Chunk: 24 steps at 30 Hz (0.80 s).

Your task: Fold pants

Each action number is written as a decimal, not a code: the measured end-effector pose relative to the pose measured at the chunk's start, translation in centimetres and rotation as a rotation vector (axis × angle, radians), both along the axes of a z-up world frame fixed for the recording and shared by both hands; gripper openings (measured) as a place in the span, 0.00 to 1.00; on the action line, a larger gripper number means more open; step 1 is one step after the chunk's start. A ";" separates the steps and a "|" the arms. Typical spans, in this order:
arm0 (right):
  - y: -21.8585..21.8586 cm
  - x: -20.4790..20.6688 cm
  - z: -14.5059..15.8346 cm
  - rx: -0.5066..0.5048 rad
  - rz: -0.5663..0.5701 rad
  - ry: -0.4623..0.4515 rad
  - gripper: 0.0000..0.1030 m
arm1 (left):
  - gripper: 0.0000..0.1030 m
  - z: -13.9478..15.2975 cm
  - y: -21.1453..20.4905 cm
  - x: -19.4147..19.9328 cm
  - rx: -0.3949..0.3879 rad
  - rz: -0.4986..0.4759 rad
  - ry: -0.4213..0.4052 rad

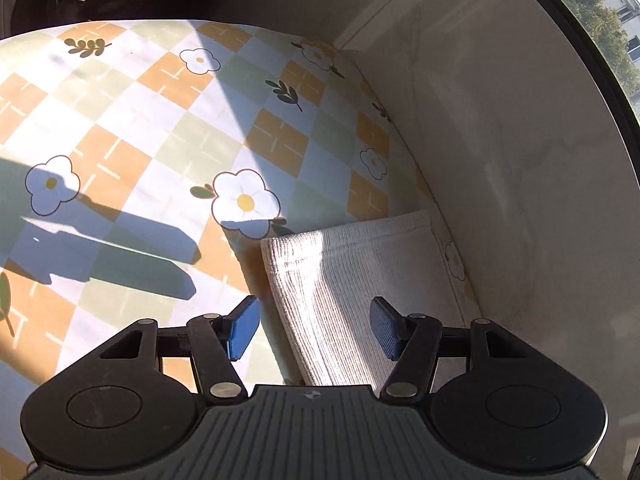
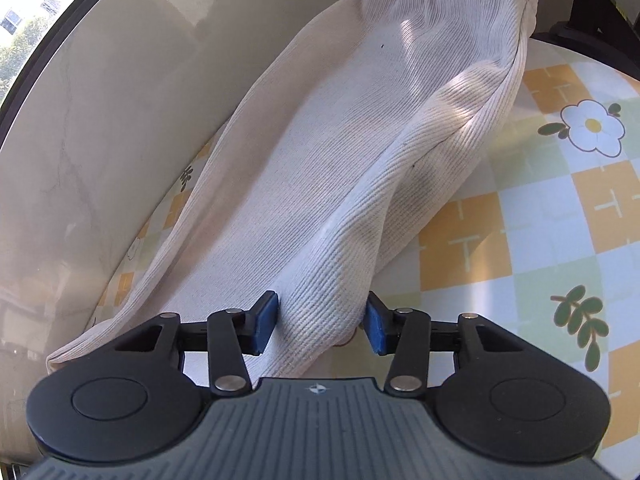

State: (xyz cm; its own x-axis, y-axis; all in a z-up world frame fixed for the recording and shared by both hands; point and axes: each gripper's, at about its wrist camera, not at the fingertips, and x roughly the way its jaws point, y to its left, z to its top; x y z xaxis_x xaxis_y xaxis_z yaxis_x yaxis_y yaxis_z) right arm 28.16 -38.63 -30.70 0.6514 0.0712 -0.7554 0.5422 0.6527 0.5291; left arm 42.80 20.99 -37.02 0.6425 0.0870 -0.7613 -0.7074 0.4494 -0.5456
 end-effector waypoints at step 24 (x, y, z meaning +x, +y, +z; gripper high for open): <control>0.3 -0.9 0.3 -0.028 0.040 -0.012 0.26 | 0.08 -1.3 -1.3 3.3 0.142 -0.058 0.108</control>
State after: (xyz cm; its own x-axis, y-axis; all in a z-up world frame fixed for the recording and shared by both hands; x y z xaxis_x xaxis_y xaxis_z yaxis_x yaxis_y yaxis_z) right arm 27.26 -38.30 -30.39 0.6573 0.0763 -0.7497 0.5096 0.6880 0.5168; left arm 46.09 19.68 -38.34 0.5644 0.1634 -0.8092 -0.7291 0.5583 -0.3958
